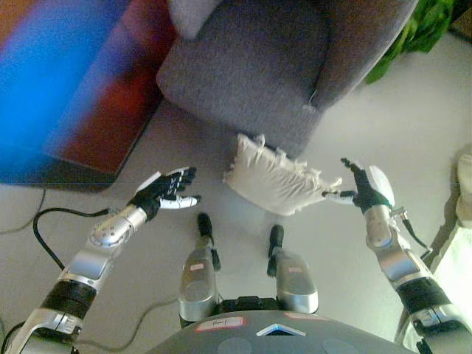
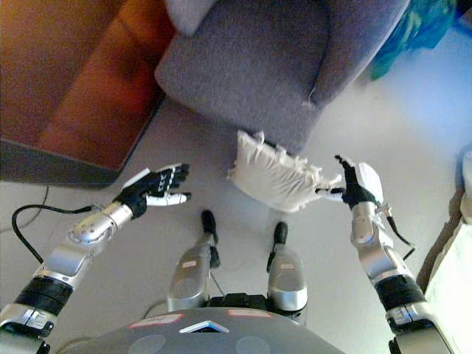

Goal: Pick up the pillow and put it on the sofa.

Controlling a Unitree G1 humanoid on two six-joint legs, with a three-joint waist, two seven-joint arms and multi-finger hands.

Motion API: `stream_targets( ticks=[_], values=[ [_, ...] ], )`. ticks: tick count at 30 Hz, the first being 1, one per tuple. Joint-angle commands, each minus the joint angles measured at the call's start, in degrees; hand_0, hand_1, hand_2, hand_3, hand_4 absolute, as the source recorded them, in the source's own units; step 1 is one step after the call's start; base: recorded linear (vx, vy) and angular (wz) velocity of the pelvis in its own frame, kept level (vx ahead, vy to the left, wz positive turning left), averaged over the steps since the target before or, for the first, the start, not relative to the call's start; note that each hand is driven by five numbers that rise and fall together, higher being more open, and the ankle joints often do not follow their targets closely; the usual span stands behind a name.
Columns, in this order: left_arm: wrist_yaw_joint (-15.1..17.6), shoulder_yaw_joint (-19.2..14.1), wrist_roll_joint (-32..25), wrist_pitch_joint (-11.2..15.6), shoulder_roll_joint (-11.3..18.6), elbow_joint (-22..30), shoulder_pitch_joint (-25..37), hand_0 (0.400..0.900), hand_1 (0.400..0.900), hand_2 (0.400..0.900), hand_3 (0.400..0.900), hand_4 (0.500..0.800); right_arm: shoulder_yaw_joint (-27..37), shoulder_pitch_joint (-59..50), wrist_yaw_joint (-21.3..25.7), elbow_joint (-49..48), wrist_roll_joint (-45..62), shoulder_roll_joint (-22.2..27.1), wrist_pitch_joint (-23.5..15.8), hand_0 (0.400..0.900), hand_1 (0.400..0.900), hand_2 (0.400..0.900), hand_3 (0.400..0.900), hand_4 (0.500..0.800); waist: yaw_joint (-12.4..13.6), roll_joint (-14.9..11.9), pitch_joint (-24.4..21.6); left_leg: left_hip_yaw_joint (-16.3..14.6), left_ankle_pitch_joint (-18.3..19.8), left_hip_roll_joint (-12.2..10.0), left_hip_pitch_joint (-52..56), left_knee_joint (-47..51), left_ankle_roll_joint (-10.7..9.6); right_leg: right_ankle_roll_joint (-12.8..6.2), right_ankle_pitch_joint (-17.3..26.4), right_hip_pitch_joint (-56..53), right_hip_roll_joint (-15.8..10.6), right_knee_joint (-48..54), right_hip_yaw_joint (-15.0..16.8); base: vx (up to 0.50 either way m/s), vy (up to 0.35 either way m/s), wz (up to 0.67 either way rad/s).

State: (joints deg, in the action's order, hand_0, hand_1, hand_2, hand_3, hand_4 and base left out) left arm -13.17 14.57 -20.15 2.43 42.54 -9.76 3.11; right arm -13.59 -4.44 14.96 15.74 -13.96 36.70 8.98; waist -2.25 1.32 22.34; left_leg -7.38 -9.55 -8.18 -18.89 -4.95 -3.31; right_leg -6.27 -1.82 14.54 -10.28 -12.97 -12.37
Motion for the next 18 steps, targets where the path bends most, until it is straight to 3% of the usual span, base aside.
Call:
stream_targets(
  ticks=[1,7,11,12,18],
  values=[
    [2.78,0.85,-3.21,9.01,1.53,6.93,4.56,0.900,0.900,0.900,0.900,0.800,-1.57,-4.24,6.27,-1.90,1.61,4.45,-2.45,0.900,0.900,0.900,0.900,0.800,0.57,-1.63,-1.04,0.52,13.25,-4.54,-6.70,-19.30,-2.62,-0.46,-2.49,8.95,-3.64,-9.69,2.72,-0.10,-0.064,0.10],
    [3.43,1.80,-3.60,12.75,0.72,7.58,7.13,0.900,0.900,0.900,0.900,0.800,-1.84,-8.24,8.11,-1.90,0.78,5.10,-0.66,0.900,0.900,0.900,0.900,0.800,1.17,-0.79,0.55,1.74,17.43,-4.96,-15.56,-28.44,-1.78,0.38,-7.43,18.92,-5.30,-22.89,4.25,-0.08,-0.040,0.07],
    [3.51,2.05,-3.65,13.42,0.70,7.66,8.10,0.900,0.900,0.900,0.900,0.800,-1.84,-9.48,9.07,-1.87,0.63,5.72,-0.20,0.900,0.900,0.900,0.900,0.800,1.37,-0.21,1.24,1.96,20.01,-5.40,-19.77,-33.73,-1.25,1.17,-10.30,23.56,-5.90,-30.15,4.37,-0.03,-0.047,0.08],
    [3.94,2.54,-3.31,13.73,0.86,7.82,8.50,0.900,0.900,0.900,0.900,0.800,-2.03,-10.00,9.92,-1.82,0.68,5.69,0.18,0.900,0.900,0.900,0.900,0.800,1.46,0.03,1.64,2.40,23.23,-5.32,-21.07,-37.62,-1.38,1.05,-13.28,25.13,-6.32,-34.84,4.68,0.05,-0.065,0.13],
    [3.46,2.15,-3.59,13.77,1.11,10.03,8.61,0.900,0.900,0.900,0.900,0.800,-1.57,-11.22,11.04,-3.18,0.45,5.70,2.52,0.900,0.900,0.900,0.900,0.800,1.67,0.75,2.73,2.69,27.98,-5.32,-27.79,-49.36,-0.26,1.93,-17.99,32.72,-7.59,-47.78,4.45,0.00,-0.065,0.12]
  ],
)
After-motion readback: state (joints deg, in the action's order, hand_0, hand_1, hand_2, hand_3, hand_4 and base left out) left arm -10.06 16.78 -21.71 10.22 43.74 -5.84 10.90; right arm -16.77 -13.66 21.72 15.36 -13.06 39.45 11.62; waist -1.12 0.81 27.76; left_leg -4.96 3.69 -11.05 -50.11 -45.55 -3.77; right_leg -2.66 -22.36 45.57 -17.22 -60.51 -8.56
